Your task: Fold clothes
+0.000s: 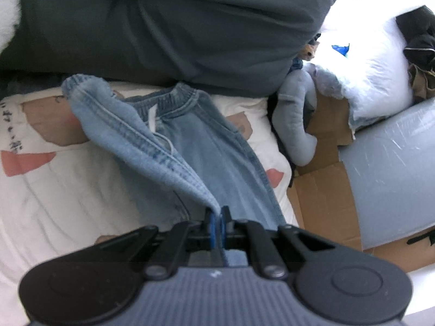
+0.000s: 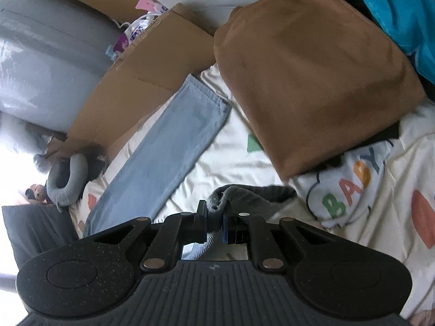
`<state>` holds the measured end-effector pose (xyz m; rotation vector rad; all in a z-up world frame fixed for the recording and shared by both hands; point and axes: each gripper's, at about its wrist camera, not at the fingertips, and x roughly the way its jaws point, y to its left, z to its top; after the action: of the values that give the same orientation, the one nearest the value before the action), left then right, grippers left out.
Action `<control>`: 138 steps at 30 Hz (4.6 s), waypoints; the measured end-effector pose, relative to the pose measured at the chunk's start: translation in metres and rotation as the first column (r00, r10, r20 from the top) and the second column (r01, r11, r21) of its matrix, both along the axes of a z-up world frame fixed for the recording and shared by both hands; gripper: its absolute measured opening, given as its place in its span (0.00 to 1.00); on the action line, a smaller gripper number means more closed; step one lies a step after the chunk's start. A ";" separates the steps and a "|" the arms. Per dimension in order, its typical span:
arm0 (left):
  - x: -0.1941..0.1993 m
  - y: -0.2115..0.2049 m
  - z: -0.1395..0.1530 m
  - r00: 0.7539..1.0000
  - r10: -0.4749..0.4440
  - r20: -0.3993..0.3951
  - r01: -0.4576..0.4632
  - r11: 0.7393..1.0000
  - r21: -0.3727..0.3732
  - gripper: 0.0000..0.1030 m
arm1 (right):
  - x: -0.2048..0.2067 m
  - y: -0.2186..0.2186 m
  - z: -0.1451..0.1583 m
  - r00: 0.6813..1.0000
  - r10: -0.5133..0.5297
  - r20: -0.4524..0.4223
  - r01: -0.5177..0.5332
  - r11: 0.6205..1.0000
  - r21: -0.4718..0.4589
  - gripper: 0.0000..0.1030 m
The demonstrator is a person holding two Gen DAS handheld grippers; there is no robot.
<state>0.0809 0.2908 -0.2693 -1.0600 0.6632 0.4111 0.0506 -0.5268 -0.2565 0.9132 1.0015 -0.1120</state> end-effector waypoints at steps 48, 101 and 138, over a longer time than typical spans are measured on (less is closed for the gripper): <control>0.207 0.006 -0.085 0.997 -0.062 -0.039 0.064 0.997 0.047 0.04 | 0.286 0.010 -0.102 0.994 -0.106 -0.019 0.100 0.975 -0.200 0.09; 0.336 0.002 -0.118 0.988 -0.071 -0.138 0.084 0.992 0.091 0.04 | 0.403 0.008 -0.145 0.963 -0.269 -0.012 0.264 0.953 -0.148 0.09; 0.357 -0.042 -0.124 0.897 -0.287 -0.336 0.397 0.858 0.327 0.48 | 0.361 0.054 -0.149 0.996 0.023 -0.084 -0.067 0.822 -0.566 0.44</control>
<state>0.4381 0.2493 -0.3930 -0.4897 0.9594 0.3580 0.4117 -0.4723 -0.4051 0.3339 0.9779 -0.3878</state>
